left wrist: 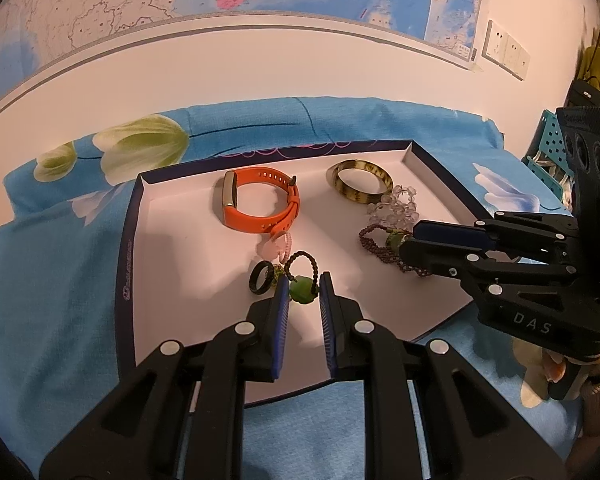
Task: Organize jewelry
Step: 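Lower the green-stone ring with the left gripper while the right lowers the silver ring into the tray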
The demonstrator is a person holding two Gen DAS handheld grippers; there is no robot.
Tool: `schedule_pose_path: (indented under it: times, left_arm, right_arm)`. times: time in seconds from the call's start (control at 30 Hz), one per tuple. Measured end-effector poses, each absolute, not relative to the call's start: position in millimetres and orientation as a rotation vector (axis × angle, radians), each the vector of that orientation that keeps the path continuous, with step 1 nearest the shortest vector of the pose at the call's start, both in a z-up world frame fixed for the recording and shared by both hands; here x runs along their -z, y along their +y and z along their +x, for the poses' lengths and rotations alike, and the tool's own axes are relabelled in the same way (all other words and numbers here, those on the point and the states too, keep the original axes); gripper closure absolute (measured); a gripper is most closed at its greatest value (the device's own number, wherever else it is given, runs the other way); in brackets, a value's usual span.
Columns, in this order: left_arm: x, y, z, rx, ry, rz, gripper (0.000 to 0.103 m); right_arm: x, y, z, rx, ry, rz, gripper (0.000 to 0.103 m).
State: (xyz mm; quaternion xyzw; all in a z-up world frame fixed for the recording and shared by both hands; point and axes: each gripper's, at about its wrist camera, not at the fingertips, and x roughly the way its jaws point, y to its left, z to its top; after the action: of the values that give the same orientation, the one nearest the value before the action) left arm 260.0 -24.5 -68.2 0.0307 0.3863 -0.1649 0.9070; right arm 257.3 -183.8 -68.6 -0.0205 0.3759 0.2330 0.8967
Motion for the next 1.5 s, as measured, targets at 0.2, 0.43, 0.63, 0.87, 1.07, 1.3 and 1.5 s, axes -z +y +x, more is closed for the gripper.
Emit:
schedule_pose_path:
  times: [0.2, 0.43, 0.63, 0.87, 1.07, 1.3, 1.5]
  left_arm:
    - [68.9, -23.7, 261.9, 0.339, 0.803, 0.061, 0.087]
    - [69.3, -23.3, 263.5, 0.335, 0.808, 0.06, 0.087]
    - [70.3, -22.9, 265.1, 0.329, 0.813, 0.058, 0.087]
    - [72.2, -23.0, 266.2, 0.324, 0.819, 0.057, 0.087]
    - [73.7, -22.8, 266.8, 0.318, 0.824, 0.058, 0.087]
    - [74.0, -22.5, 267.3, 0.317, 0.828, 0.059, 0.087]
    - [75.1, -23.0, 267.8, 0.315, 0.831, 0.061, 0.087]
  right_arm:
    - [69.1, -182.0, 258.6, -0.477, 0.78, -0.054, 0.085]
    - [69.6, -181.3, 259.0, -0.473, 0.78, -0.057, 0.085]
    - [70.9, -180.0, 260.2, -0.468, 0.784, -0.062, 0.084]
    - [72.2, -179.9, 260.5, -0.464, 0.788, -0.062, 0.084]
    - [73.9, -179.5, 261.8, -0.459, 0.792, -0.062, 0.084]
    - [75.3, -178.5, 263.0, -0.456, 0.792, -0.067, 0.084]
    - [77.1, -178.3, 264.3, -0.452, 0.795, -0.067, 0.084]
